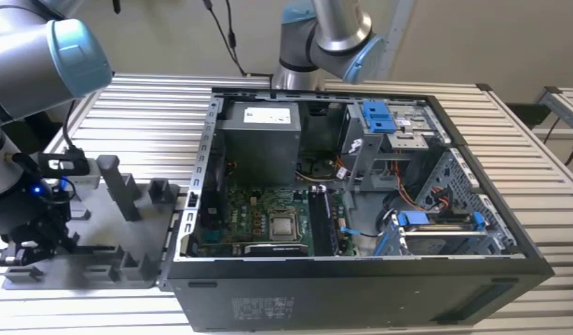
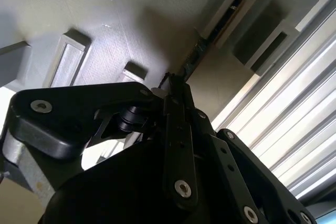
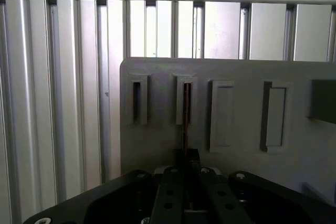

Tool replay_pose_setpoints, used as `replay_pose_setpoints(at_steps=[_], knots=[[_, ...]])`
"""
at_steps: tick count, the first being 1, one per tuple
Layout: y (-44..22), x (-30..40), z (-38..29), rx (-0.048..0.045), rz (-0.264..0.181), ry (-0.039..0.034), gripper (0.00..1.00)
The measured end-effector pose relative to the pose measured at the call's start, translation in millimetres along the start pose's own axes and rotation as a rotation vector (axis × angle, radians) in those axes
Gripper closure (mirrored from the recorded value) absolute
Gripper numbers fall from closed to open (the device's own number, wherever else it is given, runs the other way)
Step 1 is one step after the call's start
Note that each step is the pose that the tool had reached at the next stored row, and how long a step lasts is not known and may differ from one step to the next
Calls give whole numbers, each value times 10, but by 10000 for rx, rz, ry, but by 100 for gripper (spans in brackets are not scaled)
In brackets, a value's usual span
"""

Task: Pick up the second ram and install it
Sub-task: 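Pick up the second ram and move it above second insertion slot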

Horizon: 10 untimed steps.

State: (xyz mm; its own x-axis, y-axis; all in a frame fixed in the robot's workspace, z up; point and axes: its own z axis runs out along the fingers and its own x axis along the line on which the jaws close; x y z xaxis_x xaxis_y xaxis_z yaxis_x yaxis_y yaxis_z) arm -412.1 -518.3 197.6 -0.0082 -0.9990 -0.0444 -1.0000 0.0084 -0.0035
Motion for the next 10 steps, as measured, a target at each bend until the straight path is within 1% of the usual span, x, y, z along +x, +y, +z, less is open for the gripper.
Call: replay_pose_setpoints(at_steps=[5,10], knots=[[0,-3,-66,-1,0,1,86],[0,-5,-111,0,0,0,86]])
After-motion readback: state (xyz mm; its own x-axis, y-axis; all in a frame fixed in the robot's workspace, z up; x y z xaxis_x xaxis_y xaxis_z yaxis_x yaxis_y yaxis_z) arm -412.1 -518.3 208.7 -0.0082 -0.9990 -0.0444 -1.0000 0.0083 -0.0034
